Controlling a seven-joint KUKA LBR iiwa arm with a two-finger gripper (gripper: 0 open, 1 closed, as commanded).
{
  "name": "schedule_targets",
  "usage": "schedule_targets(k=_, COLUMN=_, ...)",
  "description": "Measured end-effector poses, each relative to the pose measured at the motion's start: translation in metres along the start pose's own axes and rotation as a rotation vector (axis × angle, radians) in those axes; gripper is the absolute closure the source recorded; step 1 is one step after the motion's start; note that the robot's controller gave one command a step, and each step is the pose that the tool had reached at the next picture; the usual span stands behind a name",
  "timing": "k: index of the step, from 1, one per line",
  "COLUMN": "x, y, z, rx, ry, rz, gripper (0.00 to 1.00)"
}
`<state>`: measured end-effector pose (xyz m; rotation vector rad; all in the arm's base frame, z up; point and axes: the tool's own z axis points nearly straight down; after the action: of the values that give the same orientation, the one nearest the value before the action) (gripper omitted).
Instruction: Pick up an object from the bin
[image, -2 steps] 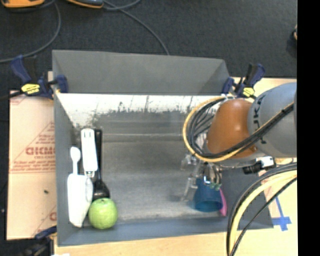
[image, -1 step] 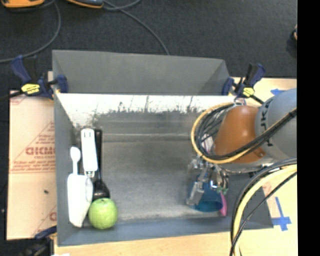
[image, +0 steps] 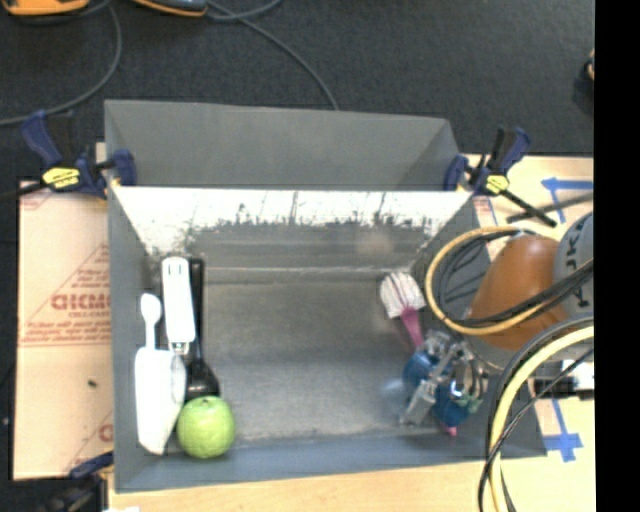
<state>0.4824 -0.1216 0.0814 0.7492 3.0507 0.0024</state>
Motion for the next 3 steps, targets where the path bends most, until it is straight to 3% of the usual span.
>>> schedule_targets(k=1, x=-0.010, y=0.030, z=0.011, rx=0.000, ry=-0.004, rz=-0.173, gripper=1.00)
schedule_targets(k=2, x=-0.010, y=0.030, z=0.011, rx=-0.001, ry=-0.004, rz=-0.173, gripper=1.00)
schedule_targets(k=3, x=-0.018, y=0.018, z=0.008, rx=-0.020, ry=-0.010, rz=-0.146, gripper=1.00)
